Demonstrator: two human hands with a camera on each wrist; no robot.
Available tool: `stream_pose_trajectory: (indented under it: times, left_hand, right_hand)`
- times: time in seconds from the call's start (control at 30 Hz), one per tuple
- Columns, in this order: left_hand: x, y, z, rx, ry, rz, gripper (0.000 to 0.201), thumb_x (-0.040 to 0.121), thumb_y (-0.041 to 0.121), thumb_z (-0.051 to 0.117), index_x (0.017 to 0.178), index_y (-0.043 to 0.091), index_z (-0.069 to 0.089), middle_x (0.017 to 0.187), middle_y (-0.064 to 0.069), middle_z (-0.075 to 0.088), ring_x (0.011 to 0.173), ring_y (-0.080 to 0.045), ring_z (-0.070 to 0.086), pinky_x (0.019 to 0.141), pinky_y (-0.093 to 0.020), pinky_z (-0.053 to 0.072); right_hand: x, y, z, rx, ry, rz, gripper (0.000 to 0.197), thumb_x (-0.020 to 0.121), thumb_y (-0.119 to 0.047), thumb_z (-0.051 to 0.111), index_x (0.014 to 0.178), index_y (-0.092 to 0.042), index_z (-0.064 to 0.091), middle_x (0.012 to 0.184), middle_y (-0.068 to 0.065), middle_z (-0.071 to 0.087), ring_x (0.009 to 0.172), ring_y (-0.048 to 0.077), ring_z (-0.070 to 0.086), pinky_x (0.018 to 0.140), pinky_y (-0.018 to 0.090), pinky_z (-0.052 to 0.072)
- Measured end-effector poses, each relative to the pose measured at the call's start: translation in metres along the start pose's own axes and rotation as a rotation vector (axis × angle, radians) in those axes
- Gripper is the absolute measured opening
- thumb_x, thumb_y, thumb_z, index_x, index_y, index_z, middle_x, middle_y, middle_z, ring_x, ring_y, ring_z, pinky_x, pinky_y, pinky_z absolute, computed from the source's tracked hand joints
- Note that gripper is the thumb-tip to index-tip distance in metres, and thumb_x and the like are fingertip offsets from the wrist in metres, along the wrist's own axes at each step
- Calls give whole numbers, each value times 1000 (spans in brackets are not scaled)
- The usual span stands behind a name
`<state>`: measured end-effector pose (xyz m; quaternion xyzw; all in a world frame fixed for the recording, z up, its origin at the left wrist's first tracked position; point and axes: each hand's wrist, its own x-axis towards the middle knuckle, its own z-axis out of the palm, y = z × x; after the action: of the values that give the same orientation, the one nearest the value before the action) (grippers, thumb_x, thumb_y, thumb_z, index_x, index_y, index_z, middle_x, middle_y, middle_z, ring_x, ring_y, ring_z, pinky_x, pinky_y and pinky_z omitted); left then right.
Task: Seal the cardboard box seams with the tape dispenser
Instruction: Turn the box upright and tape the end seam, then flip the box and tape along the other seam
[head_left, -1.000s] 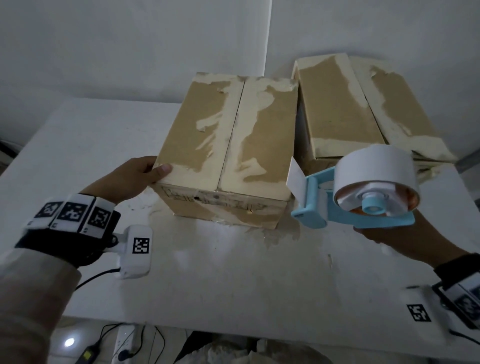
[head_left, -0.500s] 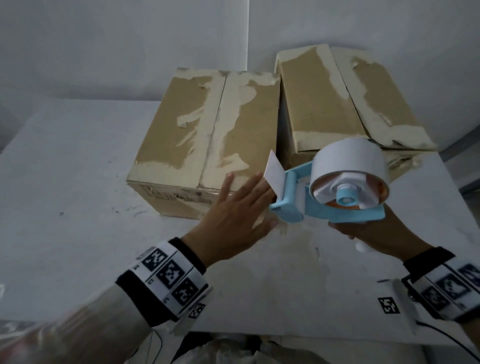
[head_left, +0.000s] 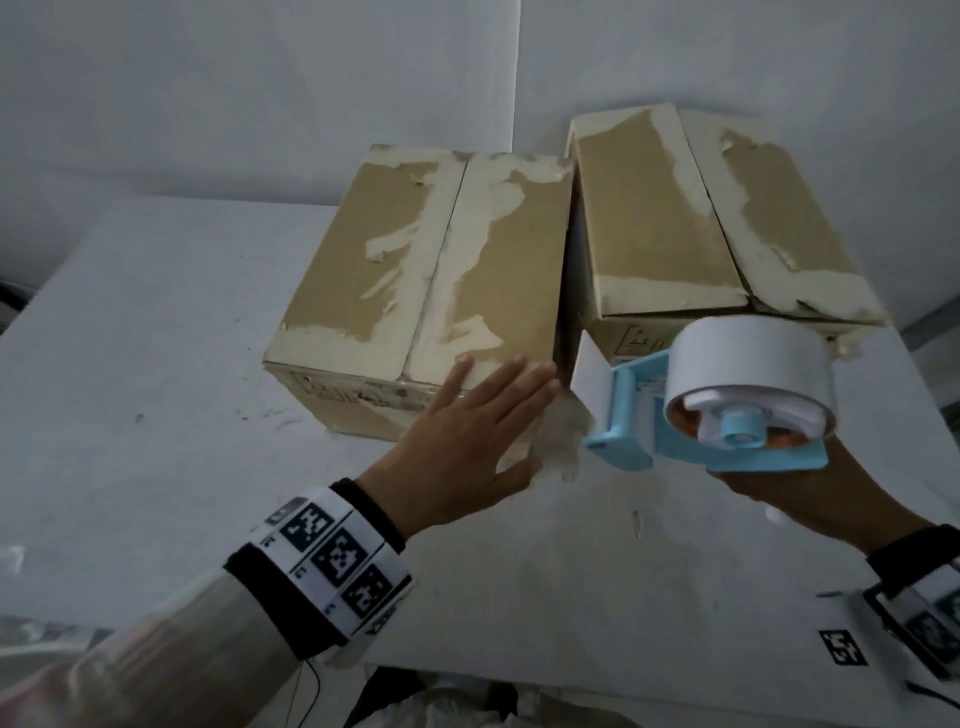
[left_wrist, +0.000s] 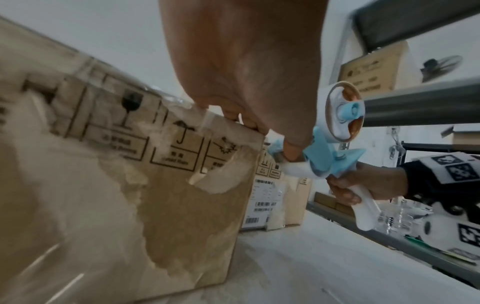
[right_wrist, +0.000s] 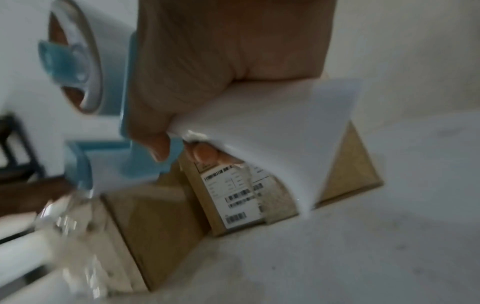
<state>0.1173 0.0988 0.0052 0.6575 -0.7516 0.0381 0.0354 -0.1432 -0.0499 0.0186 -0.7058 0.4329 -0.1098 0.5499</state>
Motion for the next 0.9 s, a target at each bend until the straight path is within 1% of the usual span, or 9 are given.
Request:
stream_pose_trajectory:
  times: [0.03,0.1,0.2,0.3,0.53,0.7,0.77,0.87,0.9]
  left_hand:
    - [1,-1,0,-11,12,3,62,84,48,37,135,13,44,140,-2,48,130,-21,45,103,-50,27]
    - [3,0,-1,-28,27,22,61,84,46,37,133,11,46,139,-4,50,129,-23,46,102,-49,28]
    - [3,0,-1,-27,22,37,62,82,46,37,132,10,46,137,-8,51,128,-26,46,102,-50,31]
    - [2,-3,0,-26,13,45,61,82,45,37,134,13,39,138,-8,50,130,-26,44,104,-50,28]
    - [1,-4,1,-38,10,37,61,82,43,37,136,15,36,142,-6,46,133,-25,40,105,-49,24]
    - [2,-4,3,-79,24,21,60,85,43,37,139,16,34,147,-3,38,137,-20,29,108,-49,23]
    - [3,-4,3,-79,26,24,60,85,43,37,139,16,35,146,-3,39,136,-20,31,107,-49,26]
    - [7,-8,-2,-72,38,83,55,85,41,40,133,14,44,140,-5,48,130,-25,45,101,-48,40]
    - [10,-11,-4,-69,46,103,53,85,41,40,131,15,47,138,-5,51,127,-25,47,97,-45,43]
  right_hand:
    - [-1,2,-4,-22,3,5,70,21,-70,78,78,-35,61,69,-35,66,65,-14,61,58,3,48]
    - [-2,6,-6,-76,31,-18,72,24,-74,74,77,-26,65,74,-20,71,67,-4,64,63,14,52]
    - [5,3,1,-34,65,-67,25,59,-24,83,79,-19,68,79,-1,74,70,5,65,69,31,50]
    - [12,14,2,-38,62,-77,20,68,-4,77,77,-20,68,73,-3,73,68,3,65,65,24,51]
    - [24,21,5,-170,-30,36,15,65,-21,76,59,-19,63,48,-2,63,44,4,54,42,18,44]
    - [-7,55,-13,-286,10,210,19,73,-10,73,63,-14,57,55,4,59,52,19,55,52,28,46]
    - [-18,67,-14,-294,101,185,21,72,-13,76,62,-14,57,51,0,59,50,16,55,51,28,45]
    - [-26,84,-14,-434,202,58,33,65,-51,74,63,-22,58,56,-2,65,57,11,64,54,28,48]
    - [-27,87,-12,-474,206,42,37,63,-52,75,69,-19,58,59,-1,63,63,20,66,57,32,49]
